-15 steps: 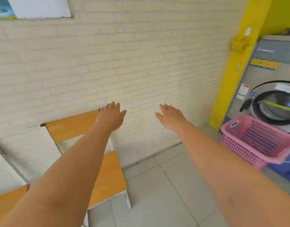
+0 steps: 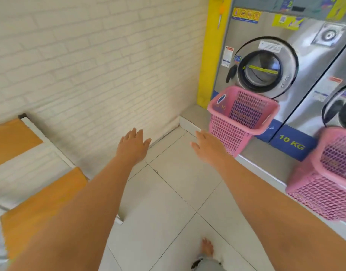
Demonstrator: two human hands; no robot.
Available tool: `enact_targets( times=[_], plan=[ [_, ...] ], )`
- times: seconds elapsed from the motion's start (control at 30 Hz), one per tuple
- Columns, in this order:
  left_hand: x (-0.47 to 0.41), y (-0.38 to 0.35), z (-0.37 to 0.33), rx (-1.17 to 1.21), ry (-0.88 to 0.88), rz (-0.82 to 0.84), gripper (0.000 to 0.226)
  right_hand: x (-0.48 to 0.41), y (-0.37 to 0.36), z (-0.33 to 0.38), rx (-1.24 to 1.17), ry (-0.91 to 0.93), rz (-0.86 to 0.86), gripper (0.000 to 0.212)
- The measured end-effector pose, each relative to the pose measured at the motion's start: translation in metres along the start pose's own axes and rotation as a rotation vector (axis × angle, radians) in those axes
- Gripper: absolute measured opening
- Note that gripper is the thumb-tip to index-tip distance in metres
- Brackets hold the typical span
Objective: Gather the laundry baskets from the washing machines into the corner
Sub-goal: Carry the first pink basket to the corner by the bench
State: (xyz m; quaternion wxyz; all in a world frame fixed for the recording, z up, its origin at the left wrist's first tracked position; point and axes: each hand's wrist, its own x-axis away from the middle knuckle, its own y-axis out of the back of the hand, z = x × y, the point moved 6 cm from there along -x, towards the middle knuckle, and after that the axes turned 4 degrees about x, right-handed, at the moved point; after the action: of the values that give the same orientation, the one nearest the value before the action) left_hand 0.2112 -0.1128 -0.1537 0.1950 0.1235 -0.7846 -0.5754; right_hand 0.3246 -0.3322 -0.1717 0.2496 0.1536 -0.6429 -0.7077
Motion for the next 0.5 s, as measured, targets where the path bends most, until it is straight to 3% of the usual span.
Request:
enact_targets(
  times=[0.5],
  plan=[
    [-0.158,-0.115,-0.206,0.051,-0.166,0.187,0.061,-0.044,-0.048,-0.251,-0.244,-0.418,-0.014,0.046]
  ],
)
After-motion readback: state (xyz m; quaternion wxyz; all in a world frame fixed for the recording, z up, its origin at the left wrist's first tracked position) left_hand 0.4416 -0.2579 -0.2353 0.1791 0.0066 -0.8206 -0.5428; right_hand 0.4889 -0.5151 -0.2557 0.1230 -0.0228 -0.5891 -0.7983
